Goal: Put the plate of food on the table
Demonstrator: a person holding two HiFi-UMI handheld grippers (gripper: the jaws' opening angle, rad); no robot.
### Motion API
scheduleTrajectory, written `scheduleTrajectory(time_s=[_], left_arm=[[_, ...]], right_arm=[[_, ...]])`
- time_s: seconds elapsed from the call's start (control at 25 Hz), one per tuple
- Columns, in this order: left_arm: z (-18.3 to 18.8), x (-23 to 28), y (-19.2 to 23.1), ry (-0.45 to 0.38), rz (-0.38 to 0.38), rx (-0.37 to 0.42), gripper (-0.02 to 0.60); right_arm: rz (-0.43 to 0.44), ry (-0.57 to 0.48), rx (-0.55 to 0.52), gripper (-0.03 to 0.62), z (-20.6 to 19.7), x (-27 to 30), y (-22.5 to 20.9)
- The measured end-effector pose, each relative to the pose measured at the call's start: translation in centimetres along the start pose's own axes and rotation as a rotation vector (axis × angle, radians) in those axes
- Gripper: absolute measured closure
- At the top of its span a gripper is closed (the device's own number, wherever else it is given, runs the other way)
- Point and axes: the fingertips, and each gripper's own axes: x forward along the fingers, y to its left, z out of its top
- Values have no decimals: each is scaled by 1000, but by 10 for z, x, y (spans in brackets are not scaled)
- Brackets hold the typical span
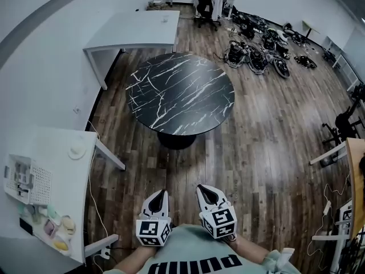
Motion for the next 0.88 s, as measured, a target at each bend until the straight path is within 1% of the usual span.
scheduleTrajectory(time_s=[0.2,0.44,0.72,0.88], left_arm=[[10,-9,40,-18,3,-9,575],[26,-17,82,-67,9,-3,575],[41,-26,120,-105,51,-8,575],[38,-29,132,-102,79,-20,575]], right_arm=[[6,3,-27,586,14,27,33],[18,-13,-71,586,30,56,67],[47,-24,-101,586,45,81,92],[83,-18,-113,586,47,94,102]])
